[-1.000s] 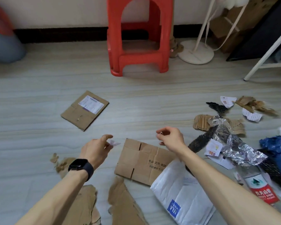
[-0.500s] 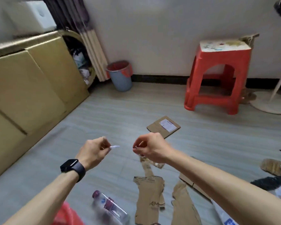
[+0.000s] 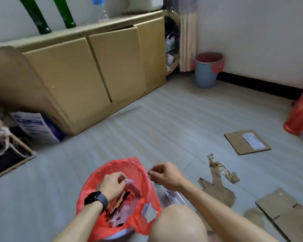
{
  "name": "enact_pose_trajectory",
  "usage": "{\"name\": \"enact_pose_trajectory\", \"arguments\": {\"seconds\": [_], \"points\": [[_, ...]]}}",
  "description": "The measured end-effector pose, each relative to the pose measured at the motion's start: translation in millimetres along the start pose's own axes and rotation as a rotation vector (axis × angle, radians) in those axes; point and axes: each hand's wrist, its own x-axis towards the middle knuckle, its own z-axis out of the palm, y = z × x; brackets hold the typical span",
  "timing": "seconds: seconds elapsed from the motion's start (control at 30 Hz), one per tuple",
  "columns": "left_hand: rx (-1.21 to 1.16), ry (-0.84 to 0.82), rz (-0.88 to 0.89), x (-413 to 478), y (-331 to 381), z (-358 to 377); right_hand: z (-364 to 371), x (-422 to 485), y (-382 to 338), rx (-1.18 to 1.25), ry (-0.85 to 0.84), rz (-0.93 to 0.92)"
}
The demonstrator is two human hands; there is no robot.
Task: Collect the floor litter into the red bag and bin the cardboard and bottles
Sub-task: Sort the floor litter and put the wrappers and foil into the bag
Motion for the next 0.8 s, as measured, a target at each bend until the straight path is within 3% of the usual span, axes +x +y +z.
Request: {"name": "enact_pose_trajectory", "arguments": {"seconds": [0.13,0.23,0.33,0.43,0.53,0.8], "points": [[-0.029,-0.091,0.009,-14.3,-8.4,10.8,22.4,7.5,3.7,0.087,-0.225,0.097],[0.041,-0.002,-0.037,-24.4,-18.9,15.1,27.9,12.2,13.3,-0.099,-0.187,0.102],[0.112,0.136,-0.276,-33.9,-32.2,15.2,30.4,11.3,32.3,-0.264,-0.109,0.177],[-0.039,0.064,-0.525,-40.6,-37.5,11.8,39.9,6.0,49.2,-0.132,-0.18,0.275],[-0.034,0.064,-0.483,-39.2,-32.8,18.5,46.5,-3.6,56.9,-0.041,-0.159,0.293],[0.058,-0.003,-0.206,-8.9,47.8,42.2,1.0,-32.8,98.0,-0.023,0.235,0.359]]}}
